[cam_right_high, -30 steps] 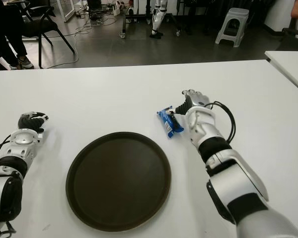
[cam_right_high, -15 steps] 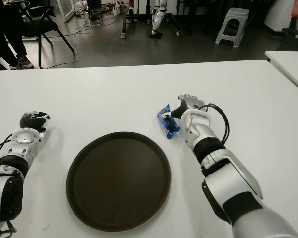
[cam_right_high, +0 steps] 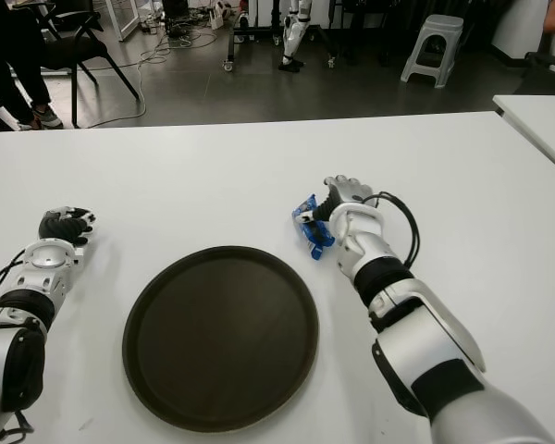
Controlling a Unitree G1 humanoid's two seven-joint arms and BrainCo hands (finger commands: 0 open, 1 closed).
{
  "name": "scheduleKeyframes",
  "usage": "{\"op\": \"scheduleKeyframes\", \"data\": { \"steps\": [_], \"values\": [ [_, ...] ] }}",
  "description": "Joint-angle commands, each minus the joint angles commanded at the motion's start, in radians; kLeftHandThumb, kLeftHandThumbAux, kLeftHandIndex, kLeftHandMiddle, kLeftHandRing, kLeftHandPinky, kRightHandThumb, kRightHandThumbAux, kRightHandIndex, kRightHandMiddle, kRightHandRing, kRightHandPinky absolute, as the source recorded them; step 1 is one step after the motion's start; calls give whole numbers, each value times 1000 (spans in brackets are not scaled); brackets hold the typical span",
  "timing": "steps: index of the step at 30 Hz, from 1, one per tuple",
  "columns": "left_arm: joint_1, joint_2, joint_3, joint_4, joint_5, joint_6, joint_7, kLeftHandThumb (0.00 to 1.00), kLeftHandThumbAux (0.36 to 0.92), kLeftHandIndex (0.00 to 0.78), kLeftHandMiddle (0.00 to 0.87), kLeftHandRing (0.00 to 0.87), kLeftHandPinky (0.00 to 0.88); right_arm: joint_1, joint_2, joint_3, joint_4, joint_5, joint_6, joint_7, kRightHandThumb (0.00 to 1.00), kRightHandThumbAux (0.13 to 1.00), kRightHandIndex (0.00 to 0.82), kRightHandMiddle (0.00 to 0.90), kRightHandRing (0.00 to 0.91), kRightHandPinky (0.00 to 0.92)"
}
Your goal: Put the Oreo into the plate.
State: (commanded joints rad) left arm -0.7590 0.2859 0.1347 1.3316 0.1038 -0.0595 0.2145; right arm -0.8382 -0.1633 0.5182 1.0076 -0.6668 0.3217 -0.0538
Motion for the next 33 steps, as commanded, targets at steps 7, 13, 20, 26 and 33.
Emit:
{"op": "scheduleKeyframes", "data": {
  "steps": [7, 13, 20, 26, 33],
  "values": [
    [-4, 0, 1, 1, -1, 8, -1, 690, 720, 411, 288, 347, 379, 0, 6, -1, -10, -2, 2, -16, 0, 479, 115, 0, 0, 0],
    [-5, 0, -1, 0, 1, 8, -2, 691, 720, 413, 264, 315, 339, 0, -1, -8, -44, 0, -2, -21, 0, 499, 141, 0, 0, 0],
    [-5, 1, 1, -1, -2, 7, -7, 690, 721, 415, 250, 299, 314, 0, -8, -12, -67, 1, -2, -14, 0, 499, 178, 0, 0, 0],
    [-1, -1, 10, 3, -7, 3, -1, 692, 719, 413, 268, 313, 333, 6, -13, -24, -94, 11, -8, -12, 0, 491, 246, 0, 0, 14],
    [-6, -5, 14, -2, -8, 5, 10, 692, 719, 411, 239, 291, 307, 13, -12, -34, -114, 17, 3, -6, 0, 490, 246, 0, 0, 9]
  ]
}}
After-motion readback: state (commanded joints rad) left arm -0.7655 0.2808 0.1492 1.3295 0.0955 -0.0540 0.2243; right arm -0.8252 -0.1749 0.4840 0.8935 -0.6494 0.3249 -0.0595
